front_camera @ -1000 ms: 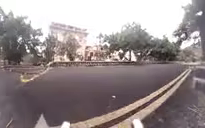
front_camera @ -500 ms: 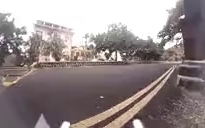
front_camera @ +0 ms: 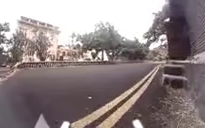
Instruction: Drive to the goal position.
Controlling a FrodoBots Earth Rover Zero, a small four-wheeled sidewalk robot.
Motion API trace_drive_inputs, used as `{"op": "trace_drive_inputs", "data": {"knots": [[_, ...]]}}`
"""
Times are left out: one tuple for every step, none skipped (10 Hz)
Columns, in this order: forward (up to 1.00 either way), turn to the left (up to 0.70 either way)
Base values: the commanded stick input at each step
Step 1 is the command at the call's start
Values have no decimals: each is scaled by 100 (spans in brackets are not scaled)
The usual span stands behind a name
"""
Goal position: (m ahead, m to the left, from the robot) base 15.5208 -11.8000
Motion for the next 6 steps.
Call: {"op": "trace_drive_inputs", "data": {"knots": [[0, 0], [0, 0], [0, 0], [33, 0], [50, 0], [50, 0]]}}
